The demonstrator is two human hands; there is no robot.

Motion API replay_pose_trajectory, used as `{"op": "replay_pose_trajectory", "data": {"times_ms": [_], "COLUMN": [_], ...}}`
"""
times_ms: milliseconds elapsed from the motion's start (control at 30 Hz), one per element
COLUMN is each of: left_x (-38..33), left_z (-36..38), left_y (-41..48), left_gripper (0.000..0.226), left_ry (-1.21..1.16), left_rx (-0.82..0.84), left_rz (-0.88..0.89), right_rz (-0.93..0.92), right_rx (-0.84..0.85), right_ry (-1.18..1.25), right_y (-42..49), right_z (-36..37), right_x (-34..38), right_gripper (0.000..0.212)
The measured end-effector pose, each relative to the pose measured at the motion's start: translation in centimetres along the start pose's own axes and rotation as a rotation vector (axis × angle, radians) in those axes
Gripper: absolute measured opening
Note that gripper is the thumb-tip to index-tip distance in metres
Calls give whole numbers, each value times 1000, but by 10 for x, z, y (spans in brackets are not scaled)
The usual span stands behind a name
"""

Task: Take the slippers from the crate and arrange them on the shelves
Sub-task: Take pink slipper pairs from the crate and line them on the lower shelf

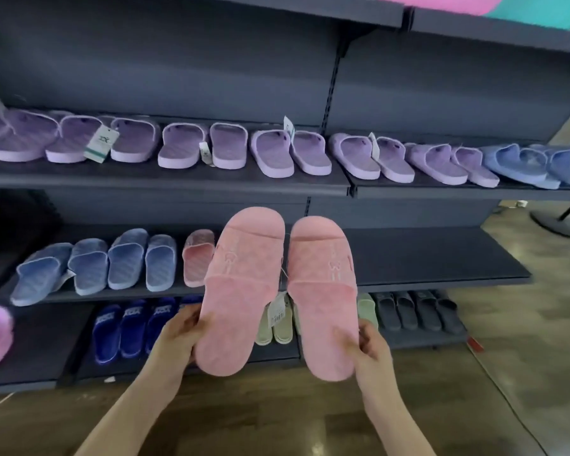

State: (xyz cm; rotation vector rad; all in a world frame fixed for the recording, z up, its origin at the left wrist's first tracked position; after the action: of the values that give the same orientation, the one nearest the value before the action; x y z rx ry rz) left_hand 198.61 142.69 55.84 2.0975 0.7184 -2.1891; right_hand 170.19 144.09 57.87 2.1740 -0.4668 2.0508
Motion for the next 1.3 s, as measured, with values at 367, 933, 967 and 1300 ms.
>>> {"op": "replay_pose_trajectory", "data": {"times_ms": [367, 933, 967, 1300], "left_x": [34, 114, 124, 137], "left_z": [91, 182, 180, 194], "left_y": [101, 275, 285, 336], "left_gripper": [16, 22, 22, 52], "left_ry": [-25, 110, 132, 243], "left_rx": [-12, -217, -218, -233], "left_rz": [-286, -396, -412, -253], "right_rz": [160, 423, 445, 218], "right_rx": [-1, 130, 134, 206], "right_ry": [-118, -228, -230, -591], "right_y": [133, 349, 356, 401], "right_z": [-2, 62, 70, 112], "right_x": [-50, -182, -191, -211], "right_gripper": [11, 16, 18, 17]}}
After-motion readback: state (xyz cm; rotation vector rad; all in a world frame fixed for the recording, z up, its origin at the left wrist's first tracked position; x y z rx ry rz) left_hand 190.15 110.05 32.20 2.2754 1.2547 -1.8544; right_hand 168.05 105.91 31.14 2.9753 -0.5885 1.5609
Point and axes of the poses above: each hand's wrist, its own y-axis towards the middle knuckle, its own z-axis out of the palm, x = y × z, the point moved 5 cm from there along y, towards the middle knuckle, and after that the axes turned 6 degrees about -x, right-handed, at the moved point
